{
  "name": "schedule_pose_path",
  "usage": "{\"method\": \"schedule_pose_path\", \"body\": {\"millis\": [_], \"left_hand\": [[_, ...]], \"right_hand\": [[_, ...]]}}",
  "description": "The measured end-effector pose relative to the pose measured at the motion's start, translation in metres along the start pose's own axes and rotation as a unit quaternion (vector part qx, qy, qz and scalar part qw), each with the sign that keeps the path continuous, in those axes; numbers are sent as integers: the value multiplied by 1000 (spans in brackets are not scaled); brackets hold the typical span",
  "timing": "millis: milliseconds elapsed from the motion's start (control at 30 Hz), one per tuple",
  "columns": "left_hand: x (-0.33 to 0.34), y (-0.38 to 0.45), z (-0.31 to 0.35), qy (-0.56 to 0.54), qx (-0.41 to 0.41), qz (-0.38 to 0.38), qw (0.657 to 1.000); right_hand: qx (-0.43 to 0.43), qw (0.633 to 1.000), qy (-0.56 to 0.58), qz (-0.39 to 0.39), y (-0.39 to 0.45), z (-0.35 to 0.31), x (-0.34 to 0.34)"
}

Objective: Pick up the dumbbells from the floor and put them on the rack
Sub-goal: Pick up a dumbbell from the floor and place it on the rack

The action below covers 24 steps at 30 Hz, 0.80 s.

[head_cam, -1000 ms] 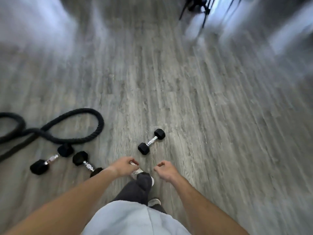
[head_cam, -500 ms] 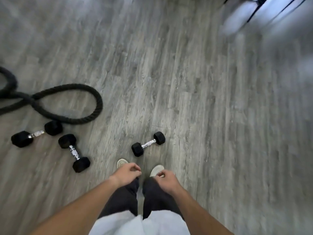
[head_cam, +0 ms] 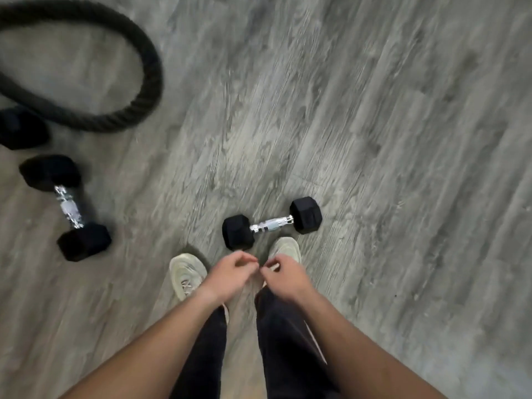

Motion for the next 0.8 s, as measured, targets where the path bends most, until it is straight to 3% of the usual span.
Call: {"method": "schedule_pose_path", "body": {"millis": [167,267,333,400,467,600,800], "left_hand": [[0,82,-38,-38,-30,87,995],[-6,111,-51,-50,-39,105,992],[-9,125,-58,-52,-41,121,990],[-10,135,-62,-37,-36,146,988],[-11,143,-65,-15,-32,158,987],[-13,152,-65,12,-20,160,987],[-29,120,-59,-17,-12,137,990]], "right_hand": [[-22,997,-70,-2,94,5,23],[-65,981,-183,15,135,-3,31],[-123,936,-322,71,155,-13,30],[-181,862,-458,119,174,-24,29],[-195,818,-531,105,196,-30,29],[-126,851,-511,10,226,-38,23],[-94,853,-513,-26,197,-45,27]]}}
Point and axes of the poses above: each hand's wrist, its own y-axis towards the middle knuckle, its own x-axis out of the palm, z = x × y, the point moved 4 cm from there along y, towards the middle knuckle, and after that the axes turned 2 degrees about z, right-handed, at the moved point
